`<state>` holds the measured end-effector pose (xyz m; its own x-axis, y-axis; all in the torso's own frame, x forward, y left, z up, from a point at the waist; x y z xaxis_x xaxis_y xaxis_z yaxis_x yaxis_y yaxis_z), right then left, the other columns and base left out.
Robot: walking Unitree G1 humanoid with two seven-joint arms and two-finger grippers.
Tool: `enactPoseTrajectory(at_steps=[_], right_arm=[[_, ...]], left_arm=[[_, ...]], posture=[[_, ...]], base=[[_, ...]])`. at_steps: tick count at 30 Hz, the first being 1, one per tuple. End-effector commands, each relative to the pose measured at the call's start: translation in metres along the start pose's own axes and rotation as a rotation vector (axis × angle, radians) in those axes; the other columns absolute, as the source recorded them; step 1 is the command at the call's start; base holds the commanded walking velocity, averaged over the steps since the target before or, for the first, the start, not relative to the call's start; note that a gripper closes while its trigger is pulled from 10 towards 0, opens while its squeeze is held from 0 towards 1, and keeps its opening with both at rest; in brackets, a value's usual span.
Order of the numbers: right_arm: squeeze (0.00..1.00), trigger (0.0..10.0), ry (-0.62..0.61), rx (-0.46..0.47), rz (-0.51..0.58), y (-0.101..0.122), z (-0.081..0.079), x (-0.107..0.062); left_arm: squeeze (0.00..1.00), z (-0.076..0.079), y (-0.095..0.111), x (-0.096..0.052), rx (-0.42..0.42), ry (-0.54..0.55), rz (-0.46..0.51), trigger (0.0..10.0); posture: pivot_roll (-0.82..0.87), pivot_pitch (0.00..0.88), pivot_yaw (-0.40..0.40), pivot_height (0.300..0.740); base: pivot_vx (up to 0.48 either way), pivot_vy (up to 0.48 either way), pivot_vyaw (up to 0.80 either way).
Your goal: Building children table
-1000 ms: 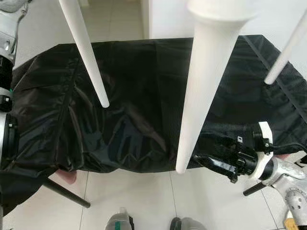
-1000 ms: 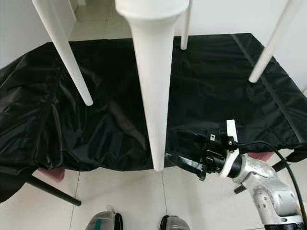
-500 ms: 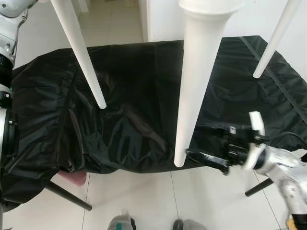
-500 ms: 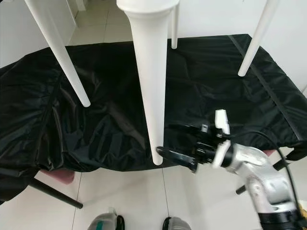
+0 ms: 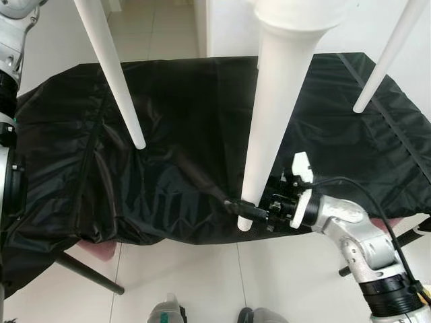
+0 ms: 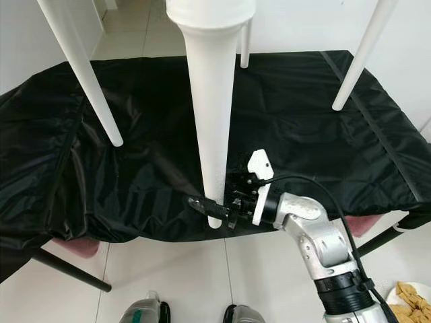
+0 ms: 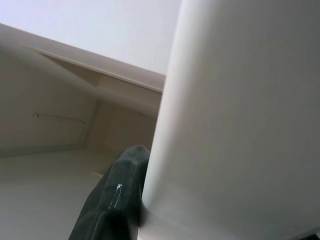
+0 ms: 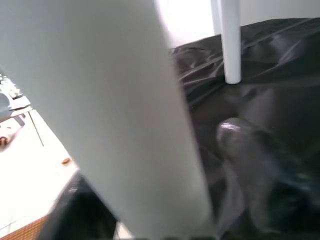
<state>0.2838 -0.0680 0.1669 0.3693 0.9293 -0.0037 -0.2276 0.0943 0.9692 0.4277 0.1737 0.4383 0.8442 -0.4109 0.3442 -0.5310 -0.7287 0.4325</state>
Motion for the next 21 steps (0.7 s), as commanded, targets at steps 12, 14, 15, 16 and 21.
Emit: enactPoseTrajectory(at_steps=[12, 14, 15, 16, 21], right_arm=[[0.0, 4.8, -0.125, -0.061, -0.025, 0.015, 0.056, -0.026], [0.0, 3.7, -0.122, -0.073, -0.026, 0.016, 0.059, -0.029], [0.0, 10.0, -0.123, -0.092, -0.049, 0.014, 0.063, -0.032], [0.0, 10.0, -0.124, -0.104, -0.065, 0.012, 0.066, -0.034], [0.0, 10.0, -0.124, -0.123, -0.078, 0.009, 0.07, -0.037]], left_arm=[[0.0, 0.03, -0.042, -0.018, -0.014, -0.164, -0.163, 10.0], [0.0, 0.03, -0.04, -0.02, -0.009, -0.18, -0.158, 10.0], [0.0, 0.031, -0.037, -0.021, -0.004, -0.198, -0.15, 10.0], [0.0, 0.031, -0.035, -0.023, -0.002, -0.209, -0.145, 10.0], [0.0, 0.031, -0.025, -0.027, 0.008, -0.233, -0.118, 10.0]], posture=[[0.17, 0.114, 0.016, 0.74], [0.17, 0.112, 0.016, 0.74], [0.17, 0.112, 0.016, 0.74], [0.17, 0.112, 0.016, 0.74], [0.18, 0.113, 0.018, 0.74]], base=[[0.0, 0.0, 0.0], [0.0, 0.0, 0.0], [0.0, 0.0, 0.0], [0.0, 0.0, 0.0], [0.0, 0.0, 0.0]])
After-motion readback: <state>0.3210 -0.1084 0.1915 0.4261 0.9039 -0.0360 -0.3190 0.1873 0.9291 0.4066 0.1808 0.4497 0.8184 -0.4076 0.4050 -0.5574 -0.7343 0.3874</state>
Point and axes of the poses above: a point about 5 cm out from each wrist's last joint towards the gripper, its own x axis pointing out of the wrist towards the gripper, its own y axis along the axis of the wrist's last joint, z = x × y, the point moved 6 cm from there along x, pointing out of the wrist towards the gripper, and after that the axes turned 13 degrees about -x, right-handed, at the moved point
